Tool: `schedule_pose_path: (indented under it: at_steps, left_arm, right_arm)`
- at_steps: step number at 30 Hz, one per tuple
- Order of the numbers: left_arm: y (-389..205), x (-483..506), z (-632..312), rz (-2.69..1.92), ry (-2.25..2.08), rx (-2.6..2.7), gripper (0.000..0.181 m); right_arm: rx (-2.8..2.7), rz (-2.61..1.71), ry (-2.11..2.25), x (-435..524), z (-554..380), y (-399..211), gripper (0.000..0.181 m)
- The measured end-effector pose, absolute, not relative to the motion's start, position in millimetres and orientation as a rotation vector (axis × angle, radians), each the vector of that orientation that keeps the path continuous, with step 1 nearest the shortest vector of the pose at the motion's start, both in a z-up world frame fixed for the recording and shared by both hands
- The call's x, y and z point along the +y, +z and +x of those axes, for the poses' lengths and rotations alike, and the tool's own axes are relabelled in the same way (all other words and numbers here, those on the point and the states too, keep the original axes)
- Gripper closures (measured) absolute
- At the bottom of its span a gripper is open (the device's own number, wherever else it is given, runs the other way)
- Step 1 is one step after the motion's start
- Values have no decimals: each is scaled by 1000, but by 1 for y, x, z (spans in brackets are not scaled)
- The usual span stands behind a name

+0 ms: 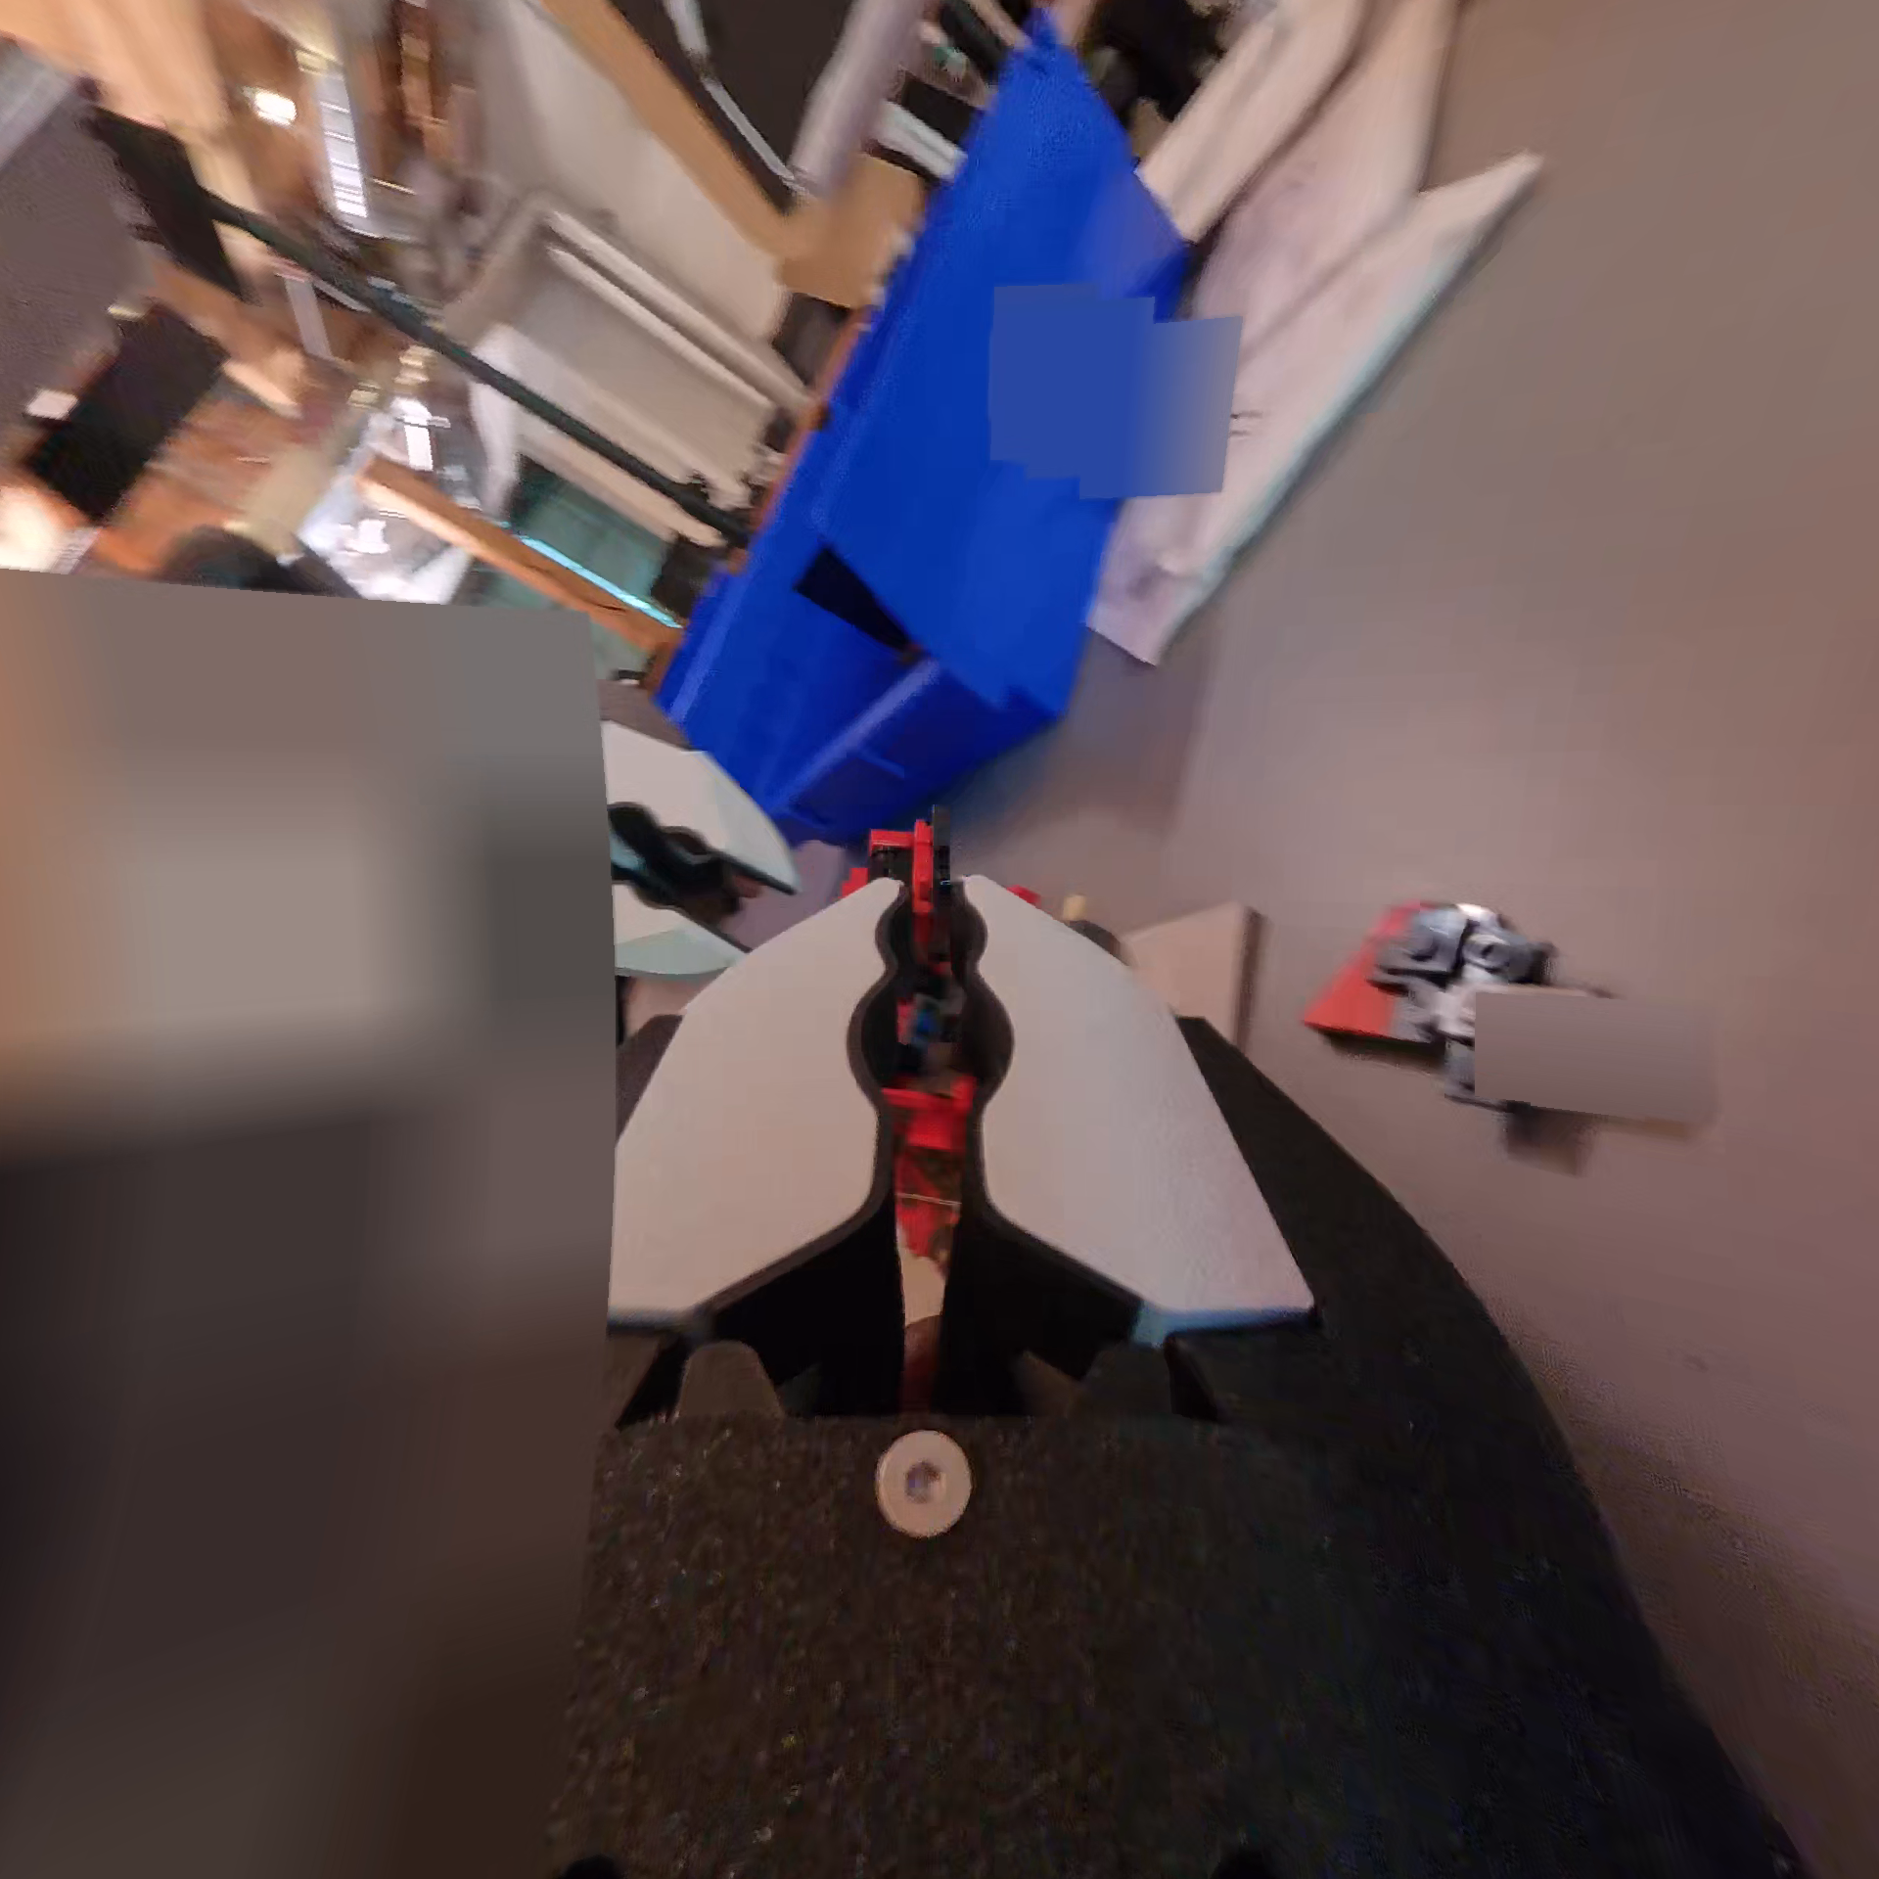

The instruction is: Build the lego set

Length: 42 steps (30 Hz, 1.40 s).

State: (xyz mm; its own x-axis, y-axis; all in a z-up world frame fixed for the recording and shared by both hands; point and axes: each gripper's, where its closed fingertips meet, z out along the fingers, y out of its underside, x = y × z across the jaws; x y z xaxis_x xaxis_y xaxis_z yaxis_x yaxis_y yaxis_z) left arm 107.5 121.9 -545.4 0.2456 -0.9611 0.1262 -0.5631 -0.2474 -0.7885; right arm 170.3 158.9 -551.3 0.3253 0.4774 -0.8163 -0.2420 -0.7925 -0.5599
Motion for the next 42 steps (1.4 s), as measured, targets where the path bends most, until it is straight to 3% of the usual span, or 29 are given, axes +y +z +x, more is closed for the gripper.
schedule_pose_path:
  at_steps: [1, 5, 42]
  left_arm:
    - [-553, 125, 104, -1900, -726, 1433, 165]
    - [-566, 127, 109, -1839, -580, 1535, 169]
    - [-581, 122, 120, -1831, -608, 1570, 170]
  right_arm:
    - [-205, -2023, 1467, 162, 171, -559, 175]
    - [-244, -2116, 1376, 166, 169, -571, 175]
    - [-63, -2190, 1444, 172, 170, -589, 174]
